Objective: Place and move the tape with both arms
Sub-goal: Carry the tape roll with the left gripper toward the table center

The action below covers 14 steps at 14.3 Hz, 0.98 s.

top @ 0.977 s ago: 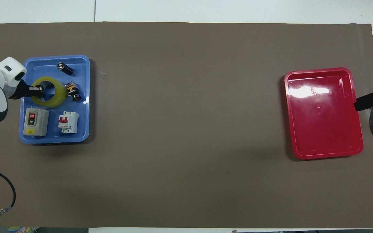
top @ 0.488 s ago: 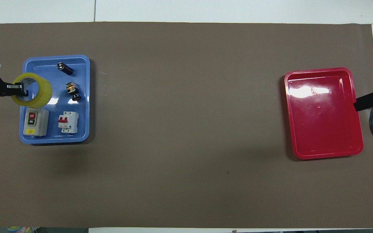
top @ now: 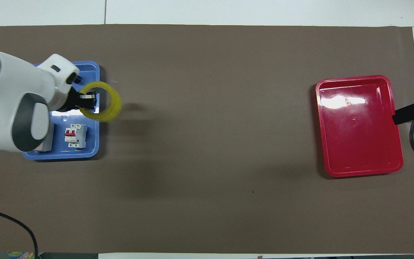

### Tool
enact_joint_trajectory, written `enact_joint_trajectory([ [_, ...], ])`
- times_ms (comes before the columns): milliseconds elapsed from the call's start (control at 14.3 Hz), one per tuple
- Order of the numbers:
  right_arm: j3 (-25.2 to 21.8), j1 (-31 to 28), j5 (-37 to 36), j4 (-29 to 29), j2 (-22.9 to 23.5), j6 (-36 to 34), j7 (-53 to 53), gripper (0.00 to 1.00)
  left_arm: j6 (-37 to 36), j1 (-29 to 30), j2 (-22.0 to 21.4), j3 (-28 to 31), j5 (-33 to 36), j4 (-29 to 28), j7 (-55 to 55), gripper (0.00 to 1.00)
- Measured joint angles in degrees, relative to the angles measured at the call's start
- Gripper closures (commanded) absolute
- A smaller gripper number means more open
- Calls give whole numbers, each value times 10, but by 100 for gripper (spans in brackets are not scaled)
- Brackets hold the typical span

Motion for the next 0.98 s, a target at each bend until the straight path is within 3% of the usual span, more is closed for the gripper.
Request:
enact_joint_trajectory([
  [279,-2,-2,0,0,0,-4,0,0,47,-132,30,-2,27,-4,-177,100],
  [558,-7,-12,0,0,0,-13,0,0,52,-218,61,-1,56,13,-276,100],
  [767,-7,-25,0,0,0,-13,-1,0,65,-263,125,-1,77,54,-331,100],
  [977,-1,-18,0,-5,-1,-12,-18,0,109,-272,159,-2,78,65,-329,100],
])
